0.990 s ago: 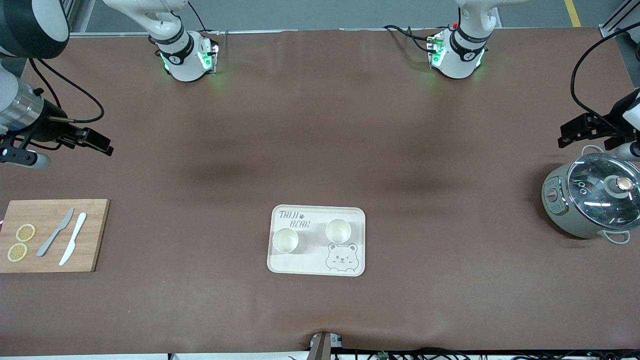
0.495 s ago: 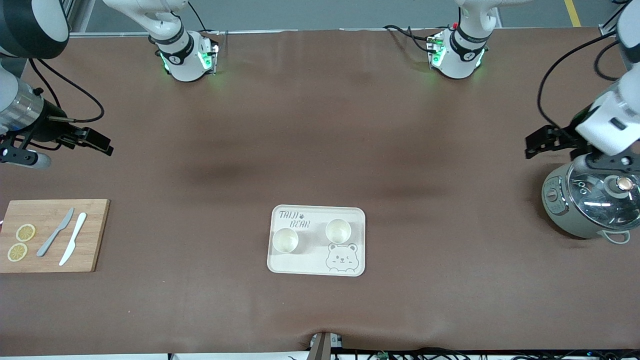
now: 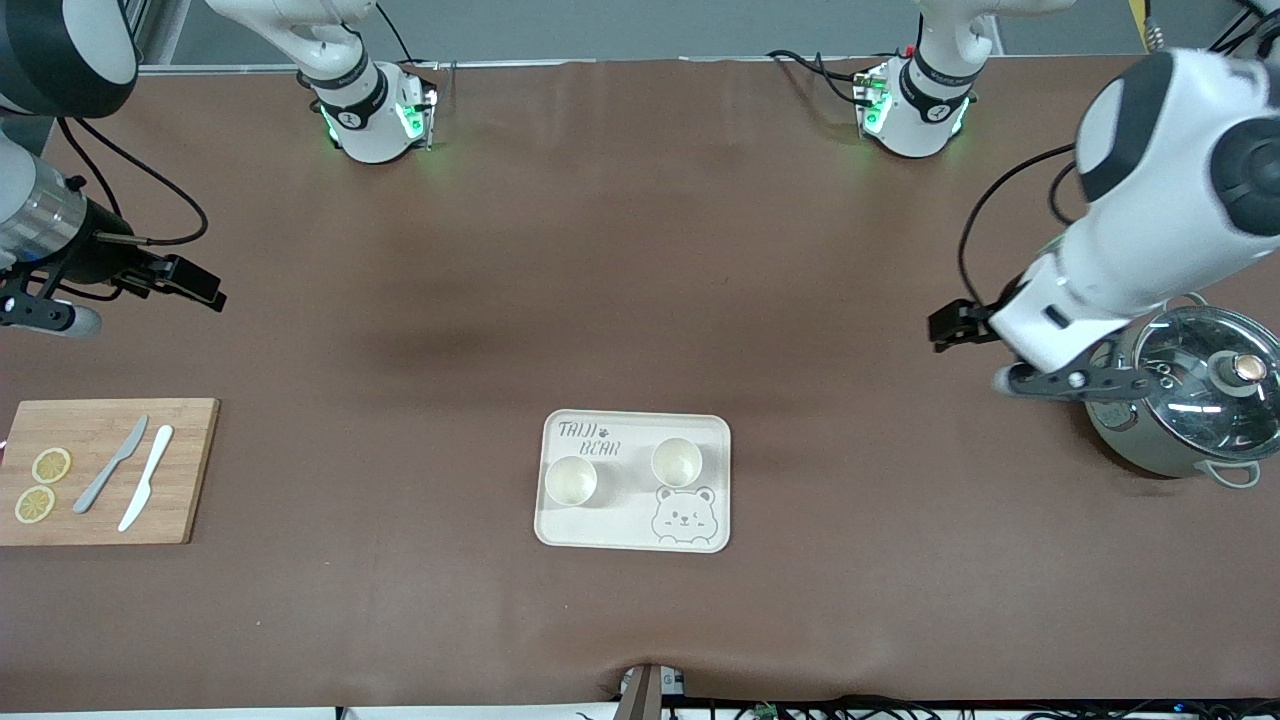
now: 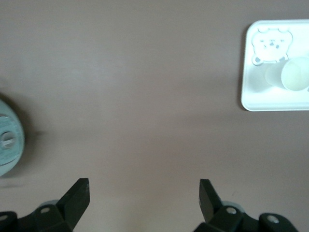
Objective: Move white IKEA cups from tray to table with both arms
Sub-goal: 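Move the left gripper from the pot over the white cup on the tray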
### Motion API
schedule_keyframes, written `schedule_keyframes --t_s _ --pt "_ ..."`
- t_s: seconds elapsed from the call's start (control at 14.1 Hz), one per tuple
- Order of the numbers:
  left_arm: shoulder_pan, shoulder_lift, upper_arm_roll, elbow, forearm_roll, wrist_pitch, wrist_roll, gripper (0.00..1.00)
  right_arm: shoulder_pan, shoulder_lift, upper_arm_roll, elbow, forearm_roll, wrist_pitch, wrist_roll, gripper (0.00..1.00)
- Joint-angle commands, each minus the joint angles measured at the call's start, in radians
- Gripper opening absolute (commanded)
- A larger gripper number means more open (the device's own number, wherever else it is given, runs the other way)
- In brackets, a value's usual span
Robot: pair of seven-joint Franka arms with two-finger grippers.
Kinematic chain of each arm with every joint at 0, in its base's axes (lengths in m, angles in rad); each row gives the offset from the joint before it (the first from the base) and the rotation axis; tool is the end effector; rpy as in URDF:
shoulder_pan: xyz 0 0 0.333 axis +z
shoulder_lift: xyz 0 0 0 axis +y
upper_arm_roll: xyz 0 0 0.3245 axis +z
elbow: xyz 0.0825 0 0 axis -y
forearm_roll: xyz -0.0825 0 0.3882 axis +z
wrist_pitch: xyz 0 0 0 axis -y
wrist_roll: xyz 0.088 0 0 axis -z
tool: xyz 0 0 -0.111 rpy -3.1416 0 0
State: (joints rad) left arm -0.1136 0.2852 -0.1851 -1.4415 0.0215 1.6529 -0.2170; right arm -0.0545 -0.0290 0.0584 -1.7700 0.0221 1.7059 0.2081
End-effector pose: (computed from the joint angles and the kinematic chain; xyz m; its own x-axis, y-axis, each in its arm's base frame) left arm 0.6218 -0.1736 0.5278 0.9941 -0.0789 -0.0739 -0.0780 -0.9968 0.0150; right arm 0.5537 0.0047 0.5613 0.9778 -0.2057 -0.0386 -0.2063 -0.9784 -0.0124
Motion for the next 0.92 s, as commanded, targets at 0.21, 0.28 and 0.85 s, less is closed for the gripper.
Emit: schedule_keyframes --t_s 0.21,0.28,0.85 --pt "-0.144 0.169 0.013 0.096 0.032 0.148 -0.177 1.00 -0.007 -0.012 0.003 -0.009 0.002 0.008 -0.013 1.00" --pt "-0.156 0.201 0.013 0.116 0.034 0.177 -0.196 1.00 -0.007 -0.012 0.003 -0.009 0.002 0.009 -0.013 1.00" --pt "-0.438 0.416 0.205 0.208 0.038 0.372 -0.289 1.00 -0.002 -0.005 0.003 -0.009 0.002 0.020 -0.013 1.00"
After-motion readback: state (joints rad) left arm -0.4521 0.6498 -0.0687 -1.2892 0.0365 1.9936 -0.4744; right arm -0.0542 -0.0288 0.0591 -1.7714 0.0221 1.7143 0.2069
